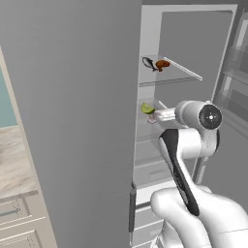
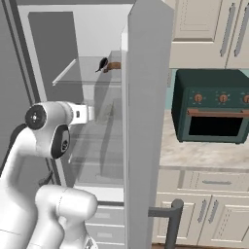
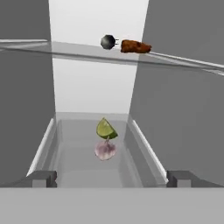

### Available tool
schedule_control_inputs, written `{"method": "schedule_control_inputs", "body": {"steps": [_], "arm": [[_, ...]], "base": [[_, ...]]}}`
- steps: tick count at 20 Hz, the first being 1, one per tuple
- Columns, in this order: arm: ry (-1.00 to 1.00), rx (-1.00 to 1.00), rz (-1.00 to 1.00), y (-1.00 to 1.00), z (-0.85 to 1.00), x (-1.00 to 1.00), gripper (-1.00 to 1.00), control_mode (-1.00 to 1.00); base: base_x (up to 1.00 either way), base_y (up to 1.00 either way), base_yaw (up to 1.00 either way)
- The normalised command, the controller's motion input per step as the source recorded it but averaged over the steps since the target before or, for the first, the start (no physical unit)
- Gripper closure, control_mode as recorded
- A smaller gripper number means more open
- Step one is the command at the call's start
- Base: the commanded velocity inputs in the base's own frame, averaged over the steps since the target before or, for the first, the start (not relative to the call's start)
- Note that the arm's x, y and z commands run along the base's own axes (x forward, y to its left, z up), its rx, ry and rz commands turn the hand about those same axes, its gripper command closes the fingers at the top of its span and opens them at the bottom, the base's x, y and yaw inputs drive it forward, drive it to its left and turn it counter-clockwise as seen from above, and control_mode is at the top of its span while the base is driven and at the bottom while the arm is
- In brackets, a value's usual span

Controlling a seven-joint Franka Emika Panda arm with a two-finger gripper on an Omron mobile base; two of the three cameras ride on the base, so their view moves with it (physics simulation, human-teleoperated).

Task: Transport the fish and garlic to the fridge. Place the fish on the rack containing meat and place the garlic on the rack containing the vegetable, ensuring meats and vegetables are on different racks.

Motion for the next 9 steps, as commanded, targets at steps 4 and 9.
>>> {"method": "schedule_control_inputs", "body": {"steps": [4,9], "arm": [[0.08,0.0,-0.02,0.0,0.41,-0.88,-1.0,-1.0],[0.07,0.0,0.0,0.0,0.72,-1.0,-1.0,-1.0]], "base": [[0.0,0.0,0.0],[0.0,0.0,0.0]]}}
